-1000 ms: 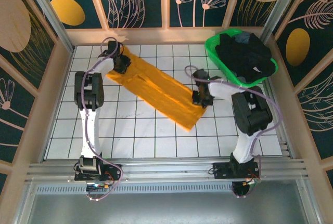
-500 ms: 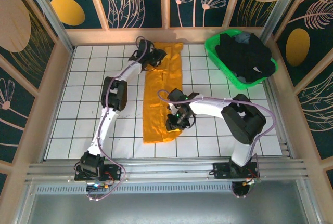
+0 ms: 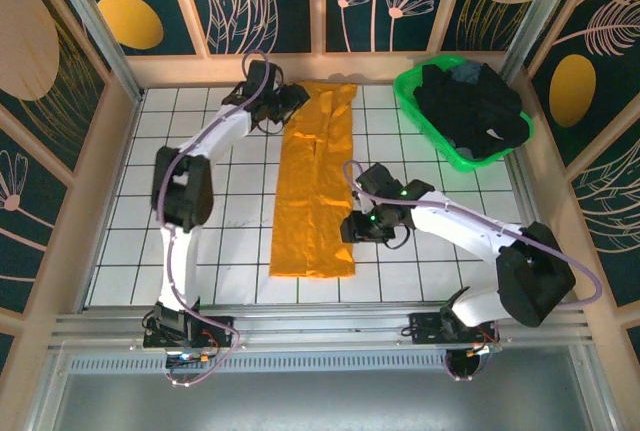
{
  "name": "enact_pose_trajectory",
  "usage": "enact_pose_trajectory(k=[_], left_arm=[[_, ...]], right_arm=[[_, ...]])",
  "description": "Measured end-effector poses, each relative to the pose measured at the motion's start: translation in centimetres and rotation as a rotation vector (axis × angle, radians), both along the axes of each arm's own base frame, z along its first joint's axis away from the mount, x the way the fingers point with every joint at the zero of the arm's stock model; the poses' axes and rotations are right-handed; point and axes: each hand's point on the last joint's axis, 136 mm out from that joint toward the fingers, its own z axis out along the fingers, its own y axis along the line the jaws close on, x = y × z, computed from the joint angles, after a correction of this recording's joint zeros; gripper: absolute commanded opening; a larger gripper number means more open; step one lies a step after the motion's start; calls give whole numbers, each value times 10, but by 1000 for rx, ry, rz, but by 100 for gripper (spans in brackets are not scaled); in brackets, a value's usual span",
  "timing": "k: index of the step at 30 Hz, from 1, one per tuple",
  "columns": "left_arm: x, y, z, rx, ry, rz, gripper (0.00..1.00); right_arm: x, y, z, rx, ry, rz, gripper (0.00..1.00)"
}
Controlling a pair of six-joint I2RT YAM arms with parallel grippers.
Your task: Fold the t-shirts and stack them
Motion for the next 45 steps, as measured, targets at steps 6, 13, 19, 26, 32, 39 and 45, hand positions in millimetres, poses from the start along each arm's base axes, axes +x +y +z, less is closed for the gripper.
enact_pose_trajectory(k=[6,13,19,26,32,39,45], left_arm=[[-131,37,-32,188,150,-97,46],[-267,101,-108,395,477,-210,48],[-329,115,-131,443,602,-317,50],[-357,85,-135,425,617,-469,52],[-379,70,-146,403,660,-554,51],[-384,68,-155,415,706,-562,40],[-390,71,-159,431,756,-550,4]], right_arm=[[-25,-3,-31,-78,86,77,52],[-35,3,-45,-91,143,115,51],[-39,5,-57,-115,191,137,47],[-41,8,-63,-141,219,137,11],[-43,15,-62,-110,235,108,3],[-53,9,-62,-97,251,88,0],[-62,6,-55,-65,258,78,0]])
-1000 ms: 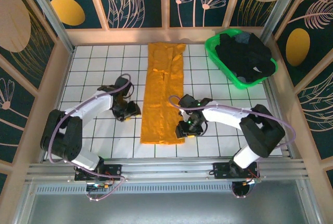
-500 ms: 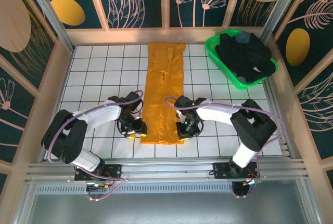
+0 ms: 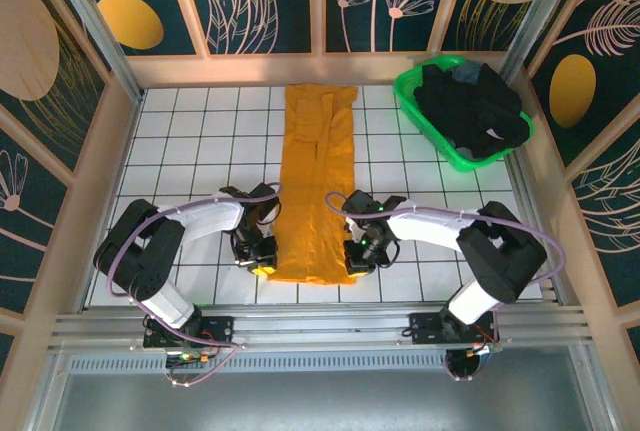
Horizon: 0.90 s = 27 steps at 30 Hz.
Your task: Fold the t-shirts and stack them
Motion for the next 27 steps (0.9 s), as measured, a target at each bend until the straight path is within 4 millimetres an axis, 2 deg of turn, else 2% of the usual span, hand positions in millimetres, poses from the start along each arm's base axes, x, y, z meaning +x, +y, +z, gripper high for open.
enact_pose_trajectory(k=[2,9,13,18,23,27], left_arm=[[-4,-7,1,-41,3,-3,0],[-7,-17,4,-94,-19,-5,0],[7,-23,13,-85,-69,-13,0],[61,-36,47,-89,-238,17,0],[120,-26,80,-100,-373,145,0],[170,-25,101,-118,-449,230,0]], right_arm=[[-2,0,5,19,-2,-2,0],[0,3,18,59,-29,-5,0],[13,4,27,67,-39,-43,0],[55,6,52,109,-95,-145,0],[111,9,79,141,-167,-235,0],[156,14,85,133,-210,-289,0]])
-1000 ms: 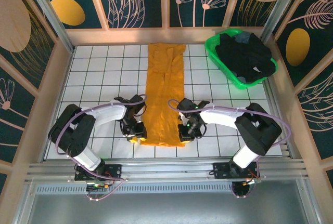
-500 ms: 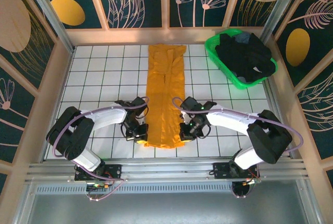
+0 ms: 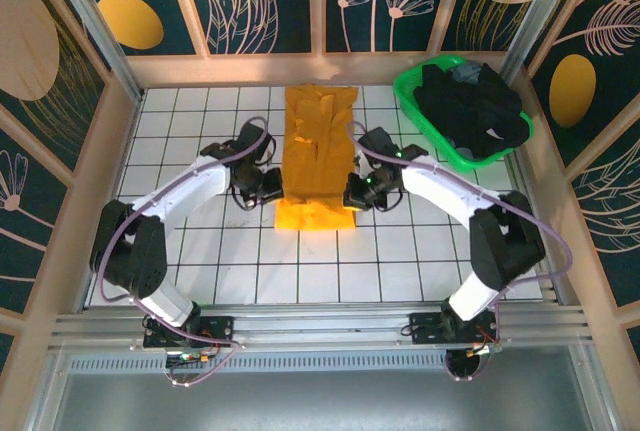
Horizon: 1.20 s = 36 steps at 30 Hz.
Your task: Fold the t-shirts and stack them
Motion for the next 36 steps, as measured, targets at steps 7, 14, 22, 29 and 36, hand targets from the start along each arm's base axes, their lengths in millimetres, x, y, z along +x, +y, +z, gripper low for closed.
enact_pose_trajectory(k=[7,14,22,29,36], left_arm=[[76,-10,7,-23,-76,69,0],[134,-5,-5,-20,-100,125,0],[192,-4,-28,-21,-123,165,0],[215,-6,-41,-14,-142,164,55],[172,13,-42,24,-101,190,56]], right_arm=[[89,-2,5,-23,-60,-108,0],[156,-6,-1,-34,-94,-179,0],[207,-10,-22,-38,-91,-218,0],[217,-26,-45,-58,-57,-251,63],[219,-52,-32,-102,-118,-281,69]])
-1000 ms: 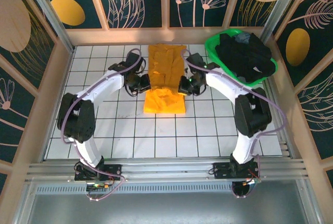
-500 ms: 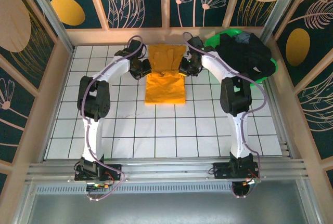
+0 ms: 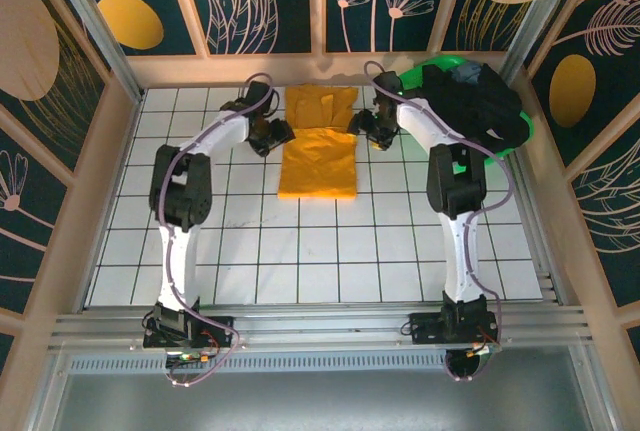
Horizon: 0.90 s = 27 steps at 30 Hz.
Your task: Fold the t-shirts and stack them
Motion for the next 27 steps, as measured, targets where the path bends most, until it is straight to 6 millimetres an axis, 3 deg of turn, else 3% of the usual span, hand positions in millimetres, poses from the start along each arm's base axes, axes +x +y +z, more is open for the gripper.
enact_pose_trajectory(k=[3,6,11,16,21,27], left_arm=[[-45,11,3,-23,41,17,54],[-87,14,-1,-84,90,36,54],[-130,9,-28,-180,194,84,53],[-136,-2,-38,-252,224,120,52],[-128,-11,-44,-302,223,127,46],[-124,-15,-46,-321,235,141,31]], right_arm=[[-26,-10,12,-16,-6,-6,67],[-66,-11,20,-17,2,3,66],[-131,12,4,-3,72,43,65],[-163,28,-25,13,163,53,62],[-154,32,-38,36,185,31,56],[-149,36,-49,57,221,9,40]])
